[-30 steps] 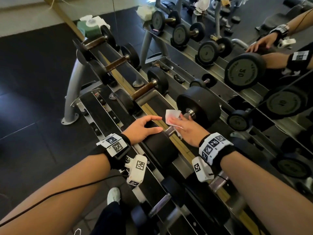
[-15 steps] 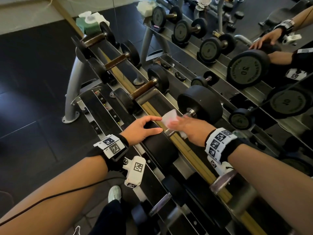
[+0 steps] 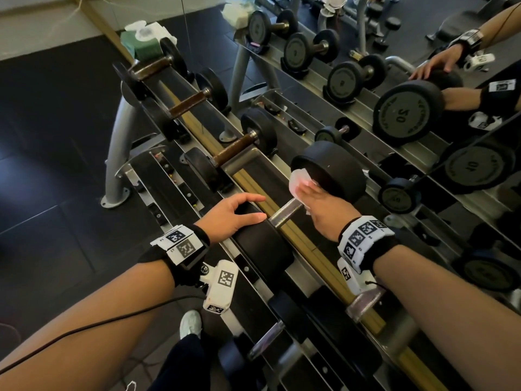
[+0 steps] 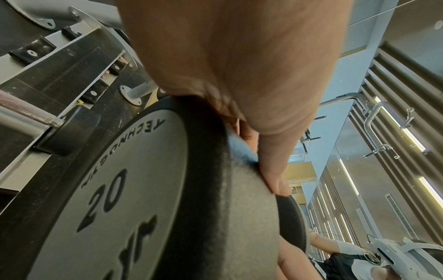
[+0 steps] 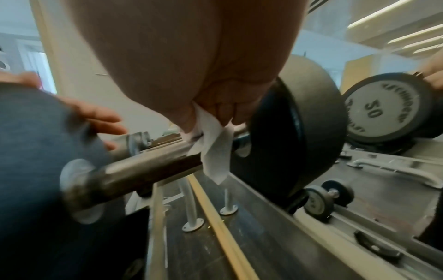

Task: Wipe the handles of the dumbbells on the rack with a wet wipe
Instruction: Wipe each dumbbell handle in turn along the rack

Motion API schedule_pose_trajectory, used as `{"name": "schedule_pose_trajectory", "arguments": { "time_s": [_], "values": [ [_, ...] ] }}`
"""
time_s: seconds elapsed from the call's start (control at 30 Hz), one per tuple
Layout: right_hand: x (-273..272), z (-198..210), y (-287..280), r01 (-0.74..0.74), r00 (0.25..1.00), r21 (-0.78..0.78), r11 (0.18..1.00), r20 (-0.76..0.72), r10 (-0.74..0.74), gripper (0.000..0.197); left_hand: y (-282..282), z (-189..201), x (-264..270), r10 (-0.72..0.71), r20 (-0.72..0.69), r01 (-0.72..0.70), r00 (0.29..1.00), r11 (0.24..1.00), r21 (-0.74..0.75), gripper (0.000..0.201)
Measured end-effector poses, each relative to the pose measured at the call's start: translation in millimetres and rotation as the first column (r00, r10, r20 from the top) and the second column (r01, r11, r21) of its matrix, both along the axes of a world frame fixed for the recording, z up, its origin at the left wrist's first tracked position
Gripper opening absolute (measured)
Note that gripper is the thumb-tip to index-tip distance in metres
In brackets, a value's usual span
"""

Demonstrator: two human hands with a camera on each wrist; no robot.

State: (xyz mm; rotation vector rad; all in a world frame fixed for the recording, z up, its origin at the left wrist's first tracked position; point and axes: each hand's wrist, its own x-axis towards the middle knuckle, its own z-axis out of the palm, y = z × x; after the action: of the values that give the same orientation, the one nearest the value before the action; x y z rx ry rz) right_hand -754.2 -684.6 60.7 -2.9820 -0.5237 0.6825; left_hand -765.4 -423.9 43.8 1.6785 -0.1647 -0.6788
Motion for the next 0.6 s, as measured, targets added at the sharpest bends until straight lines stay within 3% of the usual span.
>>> {"name": "schedule_pose_trajectory", "arguments": {
  "time_s": [0.07,0.2,0.3,0.37,0.47,0.6],
  "values": [
    [-2,-7,3,-0.021,1.000,-0.025,0.999,0.016,0.021,0.068,0,0,0,0.010,0.001,-0.010,1.000,1.000,-0.003,0.042],
    [-26,-23,22,-0.263,0.963,0.052,0.964,0.070,0.259,0.065,-2,-2,0,0.014,0.020,-0.014,1.000,1.000,0.003,0.043],
    [-11,-15,9,-0.082,0.996,0.130,0.988,0.026,0.080,0.069,-1,-2,1,0.015,-0.002,-0.015,1.000,1.000,-0.014,0.044],
    [2,-5,0,0.030,0.999,0.040,0.999,-0.015,-0.029,0.067,0,-1,0,0.013,-0.003,-0.013,1.000,1.000,-0.020,0.048],
    [3,-2,7,-0.033,0.999,-0.060,0.998,-0.005,0.033,0.057,1,-1,0,0.012,0.002,-0.012,1.000,1.000,-0.021,0.051],
    [-13,-10,25,-0.219,0.975,0.029,0.975,-0.029,0.220,0.046,-1,-1,0,0.003,0.014,-0.003,1.000,1.000,0.003,0.046]
  ]
}}
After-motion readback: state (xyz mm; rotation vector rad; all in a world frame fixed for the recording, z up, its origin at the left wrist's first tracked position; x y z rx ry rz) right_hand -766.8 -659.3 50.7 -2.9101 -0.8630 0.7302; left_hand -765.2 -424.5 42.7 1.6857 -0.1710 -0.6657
